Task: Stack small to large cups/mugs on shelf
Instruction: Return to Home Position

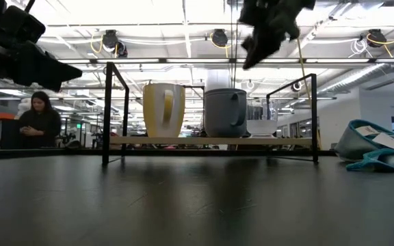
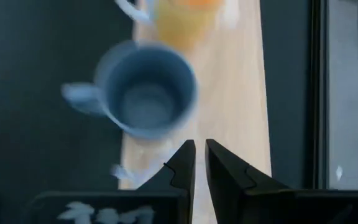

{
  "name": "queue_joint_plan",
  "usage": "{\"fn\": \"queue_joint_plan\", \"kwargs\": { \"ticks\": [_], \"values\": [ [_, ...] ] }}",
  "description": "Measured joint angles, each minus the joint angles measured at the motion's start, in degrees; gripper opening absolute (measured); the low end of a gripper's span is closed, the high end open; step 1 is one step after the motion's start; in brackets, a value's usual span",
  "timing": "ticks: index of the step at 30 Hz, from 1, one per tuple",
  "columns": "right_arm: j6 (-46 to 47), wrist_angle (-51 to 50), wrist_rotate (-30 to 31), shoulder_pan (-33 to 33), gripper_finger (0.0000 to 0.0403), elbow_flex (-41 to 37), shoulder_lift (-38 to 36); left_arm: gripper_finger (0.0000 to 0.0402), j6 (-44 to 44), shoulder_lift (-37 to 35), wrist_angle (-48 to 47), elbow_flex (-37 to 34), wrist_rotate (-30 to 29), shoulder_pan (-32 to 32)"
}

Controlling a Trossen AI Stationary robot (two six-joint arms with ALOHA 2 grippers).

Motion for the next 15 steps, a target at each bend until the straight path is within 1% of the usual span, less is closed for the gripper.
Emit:
{"fn": "queue_joint_plan", "kwargs": {
  "ticks": [3, 5, 8, 12, 15],
  "values": [
    [0.1, 0.1, 0.0, 4.0, 0.0018, 0.1, -3.6, 0.0006, 1.5, 0.0, 0.2, 0.9, 1.8, 0.0],
    [1.5, 0.1, -0.1, 6.4, 0.0006, 0.1, -6.5, 0.0004, 1.5, 0.0, 0.3, 2.3, 1.8, 0.0],
    [5.2, 0.8, -0.1, 9.6, 0.0003, -0.5, -11.8, 0.0002, 2.9, 0.0, -2.0, 4.8, 1.6, 0.0],
    [12.1, 5.3, -0.1, 12.7, 0.0001, -4.5, -19.7, 0.0002, 5.2, -0.4, -4.8, 7.4, 1.0, 0.0],
    [15.9, 8.1, 0.0, 15.0, 0.0000, -10.0, -26.1, 0.0001, 8.0, -1.7, -5.8, 7.5, -0.4, 0.0]
  ]
}}
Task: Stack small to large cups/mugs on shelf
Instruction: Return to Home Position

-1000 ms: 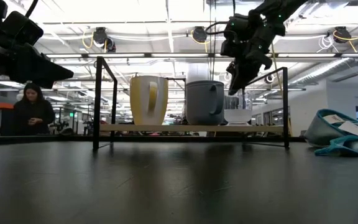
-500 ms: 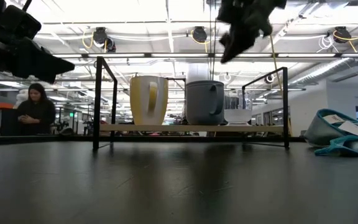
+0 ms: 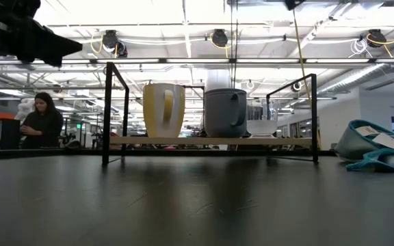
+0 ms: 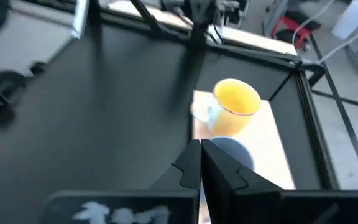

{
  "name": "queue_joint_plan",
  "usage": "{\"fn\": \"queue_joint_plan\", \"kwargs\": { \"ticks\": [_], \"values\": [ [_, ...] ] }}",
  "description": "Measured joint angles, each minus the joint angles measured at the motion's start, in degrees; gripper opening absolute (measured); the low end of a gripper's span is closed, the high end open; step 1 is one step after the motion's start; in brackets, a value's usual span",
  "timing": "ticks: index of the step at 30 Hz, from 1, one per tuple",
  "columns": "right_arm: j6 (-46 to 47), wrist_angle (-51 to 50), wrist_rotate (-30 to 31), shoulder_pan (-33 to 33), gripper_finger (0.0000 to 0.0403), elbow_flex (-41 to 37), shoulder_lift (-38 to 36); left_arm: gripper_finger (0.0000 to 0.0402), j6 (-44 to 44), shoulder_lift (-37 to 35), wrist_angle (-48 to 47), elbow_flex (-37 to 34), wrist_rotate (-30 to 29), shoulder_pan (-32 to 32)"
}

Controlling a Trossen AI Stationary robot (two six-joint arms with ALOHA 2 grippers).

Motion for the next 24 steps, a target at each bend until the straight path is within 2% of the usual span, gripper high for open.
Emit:
{"fn": "queue_joint_plan", "kwargs": {
  "ticks": [2, 7, 11, 14, 19, 24],
  "values": [
    [2.4, 2.6, 0.8, 1.2, 0.0000, -4.1, -4.4, 0.0001, 0.5, -1.5, -0.9, 0.0, -0.8, 0.0],
    [7.8, 7.2, 7.7, 3.9, 0.0000, -14.9, -14.5, 0.0001, -0.8, -7.4, -7.0, 0.0, -1.9, 0.0],
    [11.5, 12.7, 7.8, 5.8, 0.0000, -22.0, -20.2, 0.0001, -3.4, -13.5, -12.5, 0.0, -3.1, 0.0],
    [13.3, 15.2, 7.8, 7.2, 0.0000, -27.0, -23.1, 0.0001, -5.6, -13.4, -16.1, 0.8, -4.0, 0.0],
    [15.8, 18.9, 10.8, 8.9, 0.0000, -34.0, -27.0, 0.0000, -6.3, -13.4, -15.1, 0.9, -4.0, 0.0],
    [18.4, 25.9, 10.8, 10.3, 0.0000, -40.5, -29.9, 0.0000, -5.5, -13.4, -14.3, 0.9, -3.4, 0.0]
  ]
}}
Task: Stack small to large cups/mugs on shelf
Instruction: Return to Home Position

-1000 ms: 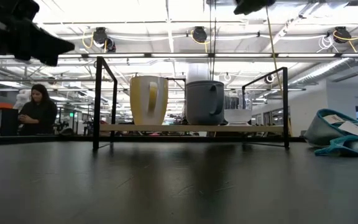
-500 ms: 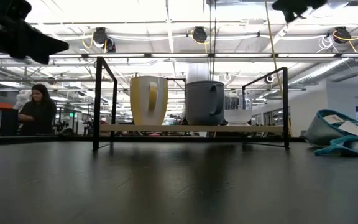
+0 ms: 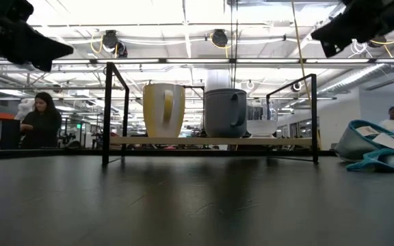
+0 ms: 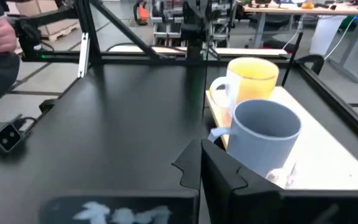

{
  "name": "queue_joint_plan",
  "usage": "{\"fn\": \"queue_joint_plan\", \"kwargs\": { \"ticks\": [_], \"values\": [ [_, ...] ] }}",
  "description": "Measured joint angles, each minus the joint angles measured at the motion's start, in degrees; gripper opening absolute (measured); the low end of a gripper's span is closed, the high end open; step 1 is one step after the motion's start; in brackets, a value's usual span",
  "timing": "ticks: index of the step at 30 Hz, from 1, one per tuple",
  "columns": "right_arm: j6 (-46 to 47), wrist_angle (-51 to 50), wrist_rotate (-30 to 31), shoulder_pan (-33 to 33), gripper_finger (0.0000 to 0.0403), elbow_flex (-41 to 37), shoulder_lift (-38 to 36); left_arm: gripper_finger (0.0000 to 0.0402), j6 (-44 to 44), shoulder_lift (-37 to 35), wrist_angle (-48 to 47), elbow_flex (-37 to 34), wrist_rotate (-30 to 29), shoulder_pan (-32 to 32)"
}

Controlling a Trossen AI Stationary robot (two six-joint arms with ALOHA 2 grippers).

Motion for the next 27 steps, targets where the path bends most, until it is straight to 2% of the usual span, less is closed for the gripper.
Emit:
{"fn": "queue_joint_plan", "kwargs": {
  "ticks": [3, 11, 15, 27],
  "values": [
    [0.1, 0.8, 0.0, 0.6, 0.0000, -2.3, -1.1, 0.0000, 1.2, 0.0, 0.4, 0.0, 3.5, 0.0],
    [1.6, 11.0, 1.6, 1.2, 0.0000, -8.7, -2.8, 0.0000, 1.3, 0.0, 0.7, 0.0, 4.1, 0.0],
    [2.1, 13.4, 1.2, 1.3, 0.0000, -11.6, -2.8, 0.0000, 1.3, 0.0, 0.6, 0.0, 6.5, 0.0],
    [1.1, 15.6, 1.0, 4.8, 0.0000, -16.2, -6.5, 0.0000, 0.9, 0.0, -0.5, 0.0, 6.1, 0.0]
  ]
}}
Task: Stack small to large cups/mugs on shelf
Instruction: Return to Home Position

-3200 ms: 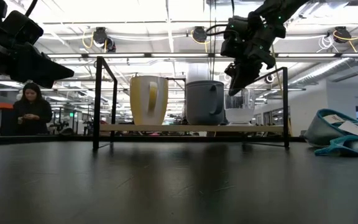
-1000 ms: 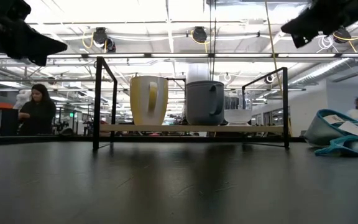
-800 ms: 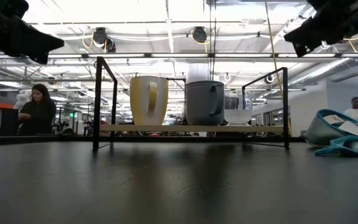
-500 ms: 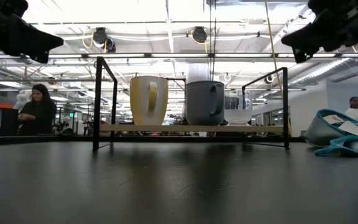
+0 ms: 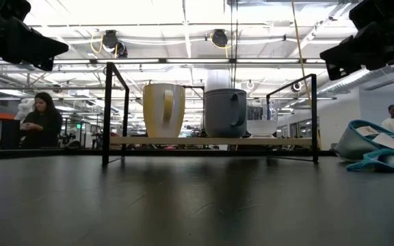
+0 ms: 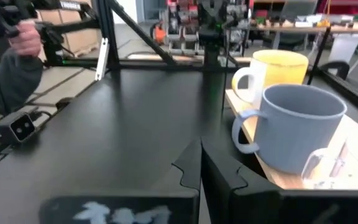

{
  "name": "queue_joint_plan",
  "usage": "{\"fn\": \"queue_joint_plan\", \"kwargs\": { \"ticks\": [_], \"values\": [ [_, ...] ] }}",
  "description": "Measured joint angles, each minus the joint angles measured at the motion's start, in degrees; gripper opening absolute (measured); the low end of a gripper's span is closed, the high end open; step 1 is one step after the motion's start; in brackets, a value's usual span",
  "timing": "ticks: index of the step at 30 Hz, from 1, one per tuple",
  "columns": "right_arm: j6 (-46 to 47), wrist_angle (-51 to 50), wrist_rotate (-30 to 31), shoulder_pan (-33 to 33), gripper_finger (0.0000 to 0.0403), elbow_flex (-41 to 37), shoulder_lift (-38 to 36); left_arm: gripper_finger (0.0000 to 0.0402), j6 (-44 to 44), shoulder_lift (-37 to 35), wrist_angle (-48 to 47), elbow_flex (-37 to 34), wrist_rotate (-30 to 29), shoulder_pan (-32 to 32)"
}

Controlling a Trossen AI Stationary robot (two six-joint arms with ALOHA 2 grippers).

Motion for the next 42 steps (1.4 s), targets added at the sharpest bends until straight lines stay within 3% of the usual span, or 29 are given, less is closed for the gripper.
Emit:
{"fn": "queue_joint_plan", "kwargs": {
  "ticks": [20, 42],
  "values": [
    [-1.1, 6.3, 1.5, 0.4, 0.0000, -8.4, -11.7, 0.0000, -0.8, 0.0, 0.0, 0.0, -1.1, 0.0],
    [-1.1, 10.8, 1.5, 0.4, 0.0000, -8.9, -12.6, 0.0021, -2.4, 0.2, -0.6, -0.1, -1.1, 0.0]
  ]
}}
